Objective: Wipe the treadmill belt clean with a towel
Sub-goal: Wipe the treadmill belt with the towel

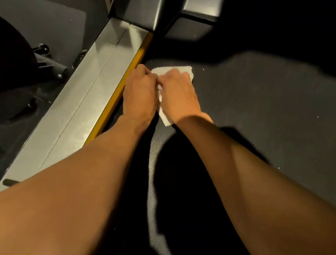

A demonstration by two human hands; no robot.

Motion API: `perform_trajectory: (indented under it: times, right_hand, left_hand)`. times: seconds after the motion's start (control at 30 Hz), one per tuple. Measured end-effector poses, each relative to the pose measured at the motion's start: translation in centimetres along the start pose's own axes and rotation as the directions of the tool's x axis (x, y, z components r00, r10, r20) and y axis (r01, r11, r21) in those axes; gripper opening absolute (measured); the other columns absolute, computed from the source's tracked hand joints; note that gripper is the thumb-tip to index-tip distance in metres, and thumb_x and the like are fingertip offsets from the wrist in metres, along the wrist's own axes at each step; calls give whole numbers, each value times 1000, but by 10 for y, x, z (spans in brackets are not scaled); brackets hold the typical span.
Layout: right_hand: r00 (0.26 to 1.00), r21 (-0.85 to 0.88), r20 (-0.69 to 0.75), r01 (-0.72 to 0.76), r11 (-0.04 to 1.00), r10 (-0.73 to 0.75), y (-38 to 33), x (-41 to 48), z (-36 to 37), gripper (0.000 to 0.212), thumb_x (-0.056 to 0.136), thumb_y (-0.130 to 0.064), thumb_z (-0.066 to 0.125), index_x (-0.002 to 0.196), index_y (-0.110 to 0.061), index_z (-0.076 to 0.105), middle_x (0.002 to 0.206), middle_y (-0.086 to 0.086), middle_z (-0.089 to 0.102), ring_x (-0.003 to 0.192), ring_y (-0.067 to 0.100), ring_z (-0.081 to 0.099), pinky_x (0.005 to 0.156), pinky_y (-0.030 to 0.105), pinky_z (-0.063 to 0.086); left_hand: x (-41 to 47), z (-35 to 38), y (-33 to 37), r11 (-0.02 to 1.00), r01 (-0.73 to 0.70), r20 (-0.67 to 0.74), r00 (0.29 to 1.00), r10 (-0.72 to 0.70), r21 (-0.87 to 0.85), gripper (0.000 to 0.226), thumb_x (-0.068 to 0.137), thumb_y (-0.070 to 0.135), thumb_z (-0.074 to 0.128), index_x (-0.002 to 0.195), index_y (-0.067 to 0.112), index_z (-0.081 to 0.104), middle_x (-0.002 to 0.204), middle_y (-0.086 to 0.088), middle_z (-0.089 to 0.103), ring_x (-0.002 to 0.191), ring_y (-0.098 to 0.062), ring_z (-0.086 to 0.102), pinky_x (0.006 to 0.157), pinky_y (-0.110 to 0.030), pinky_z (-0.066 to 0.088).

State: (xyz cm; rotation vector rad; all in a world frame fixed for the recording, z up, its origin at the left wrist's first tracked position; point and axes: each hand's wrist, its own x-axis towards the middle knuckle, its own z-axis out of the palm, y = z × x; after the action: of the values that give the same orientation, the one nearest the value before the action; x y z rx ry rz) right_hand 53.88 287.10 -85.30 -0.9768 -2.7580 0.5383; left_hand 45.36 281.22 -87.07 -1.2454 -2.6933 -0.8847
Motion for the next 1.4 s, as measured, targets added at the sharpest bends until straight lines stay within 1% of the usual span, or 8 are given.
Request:
perform_trajectory:
  times: [0.13, 0.33, 0.47, 0.57, 0.7, 0.8, 0.93, 1.4]
  right_hand:
    - [994, 87, -23, -109, 990, 111, -3, -8, -3, 28, 97, -16, 44, 123, -16, 56, 124, 10, 44, 115, 31, 43, 88, 43, 45]
    - [999, 39, 31, -9, 999, 8, 17, -27, -14, 26, 96, -14, 45, 118, -17, 59, 102, 4, 38, 106, 31, 46, 76, 39, 42]
    - [997, 56, 13, -78, 995, 78, 11, -25, -17, 27, 97, -15, 42, 118, -13, 58, 119, 9, 46, 109, 32, 45, 83, 43, 46]
    - [995, 16, 61, -80, 997, 79, 29, -52, -11, 31, 92, -11, 45, 121, -8, 55, 117, 12, 49, 106, 34, 50, 79, 44, 46]
    - [989, 73, -13, -149, 986, 150, 64, -62, -26, 18, 90, -15, 46, 91, -16, 64, 92, 5, 45, 86, 25, 48, 67, 32, 31]
    - [978, 131, -73, -184, 974, 195, 72, -54, -35, 33, 89, -15, 47, 60, -29, 44, 87, 4, 42, 80, 23, 41, 65, 31, 28]
    - [985, 39, -37, -170, 985, 171, 79, -80, -24, 23, 94, -23, 45, 103, -17, 66, 95, 4, 42, 89, 24, 43, 68, 34, 34]
    - [980, -35, -98, -176, 984, 172, 104, -109, -37, 28, 95, -19, 38, 114, -17, 59, 111, 8, 47, 102, 30, 45, 72, 40, 43]
  left_hand:
    - [-9, -7, 10, 996, -75, 63, 995, 71, 56, 10, 86, 8, 55, 87, 4, 64, 101, -16, 58, 94, -31, 53, 78, -40, 45]
    - [-14, -9, 21, 975, -166, 161, 977, 142, 150, 16, 88, 7, 55, 98, 1, 66, 106, -17, 55, 99, -32, 52, 81, -37, 46]
    - [-16, -9, 36, 982, -93, 169, 983, 64, 164, 14, 90, 7, 51, 95, -1, 61, 112, -24, 53, 104, -40, 50, 82, -41, 41]
    - [-26, -6, 49, 951, -244, 283, 941, 185, 189, 19, 87, 11, 52, 96, -1, 63, 105, -20, 53, 97, -38, 51, 78, -42, 43]
    - [-45, 11, 65, 940, -317, 275, 922, 274, 127, 25, 90, 19, 52, 107, 3, 62, 107, -12, 50, 98, -29, 48, 78, -36, 44]
    - [-55, 17, 84, 962, -257, 242, 943, 228, 94, 33, 93, 22, 48, 119, 4, 55, 117, -14, 48, 104, -30, 45, 86, -36, 39]
    - [-61, 16, 89, 926, -359, 280, 906, 317, 113, 32, 93, 26, 47, 110, 3, 61, 113, -13, 48, 101, -30, 44, 86, -37, 36]
    - [-66, 35, 103, 924, -382, 296, 882, 366, -4, 22, 92, 18, 48, 103, 5, 61, 107, -10, 53, 100, -31, 47, 80, -35, 38]
